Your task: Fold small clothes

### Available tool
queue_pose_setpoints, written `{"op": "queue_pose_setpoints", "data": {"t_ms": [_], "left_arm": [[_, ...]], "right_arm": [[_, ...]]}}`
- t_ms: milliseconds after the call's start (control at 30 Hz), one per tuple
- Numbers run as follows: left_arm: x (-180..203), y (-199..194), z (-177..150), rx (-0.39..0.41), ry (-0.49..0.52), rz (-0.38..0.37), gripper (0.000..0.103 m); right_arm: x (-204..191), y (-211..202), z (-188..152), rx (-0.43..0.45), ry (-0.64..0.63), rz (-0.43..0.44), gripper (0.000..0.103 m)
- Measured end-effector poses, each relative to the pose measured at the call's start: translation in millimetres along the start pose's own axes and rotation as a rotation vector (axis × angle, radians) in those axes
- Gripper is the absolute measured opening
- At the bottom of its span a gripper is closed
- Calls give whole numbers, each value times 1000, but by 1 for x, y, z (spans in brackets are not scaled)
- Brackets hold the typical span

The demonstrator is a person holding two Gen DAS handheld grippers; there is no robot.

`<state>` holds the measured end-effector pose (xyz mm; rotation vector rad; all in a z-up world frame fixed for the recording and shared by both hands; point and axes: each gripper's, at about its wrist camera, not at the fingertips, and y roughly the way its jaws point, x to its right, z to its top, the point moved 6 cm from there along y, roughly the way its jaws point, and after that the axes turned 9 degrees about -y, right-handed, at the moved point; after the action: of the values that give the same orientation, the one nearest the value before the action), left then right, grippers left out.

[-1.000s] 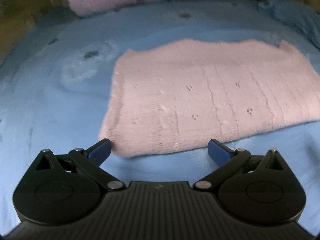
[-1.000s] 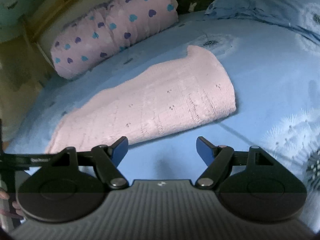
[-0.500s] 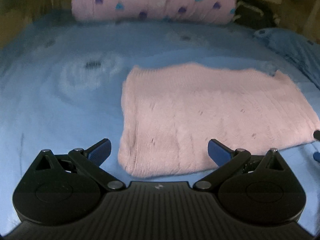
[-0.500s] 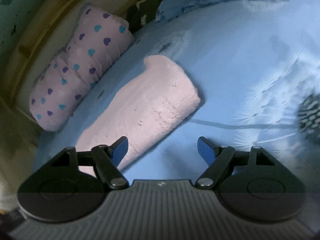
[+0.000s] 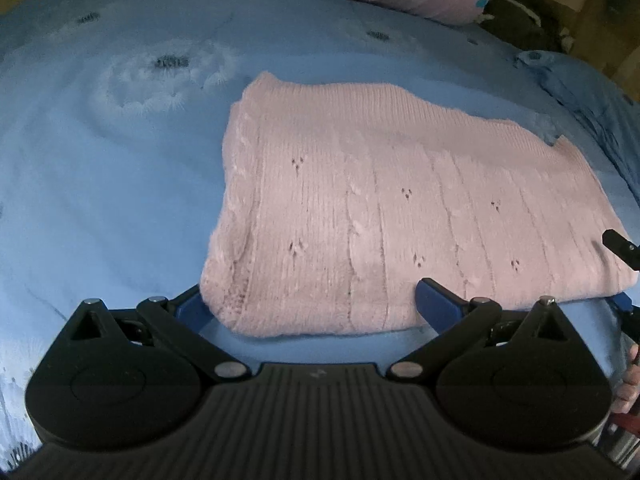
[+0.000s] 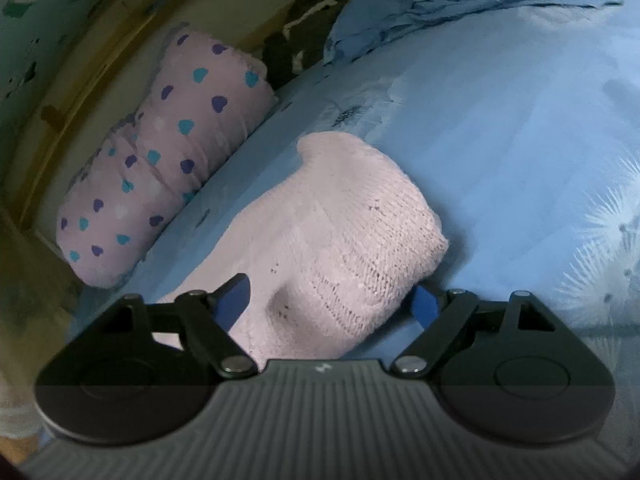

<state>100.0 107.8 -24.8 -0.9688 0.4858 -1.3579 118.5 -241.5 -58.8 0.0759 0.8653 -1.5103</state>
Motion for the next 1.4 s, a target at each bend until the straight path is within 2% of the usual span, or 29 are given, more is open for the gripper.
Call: {"op": "queue_pose_setpoints", "data": {"t_ms": [133,300,533,800,900,933,967,1400], "left_arm": [[3,-8,5,47,31,46,103],[-3,-22,15,132,84,159,103],[-16,-20,24,114,12,111,103],[-18,-17,26,99,-43,75,103],[-17,-17,25,97,-43,77,103],[-18,-17,25,97,-43,76,103],[-18,-17,25,96,-43,78,103],[-21,-16,26,92,-45,86,103]], "right_arm": [[3,3,3,2,8,17,85],[1,7,6,10,31,6,85],[-7,15,5,41,0,-17,84],[1,23,10,60,56,-5,65],[6,24,10,70,82,-16,49],[9,24,10,74,92,-35,34],[13,24,9,75,106,-52,31],[11,25,9,78,110,-50,34]]}}
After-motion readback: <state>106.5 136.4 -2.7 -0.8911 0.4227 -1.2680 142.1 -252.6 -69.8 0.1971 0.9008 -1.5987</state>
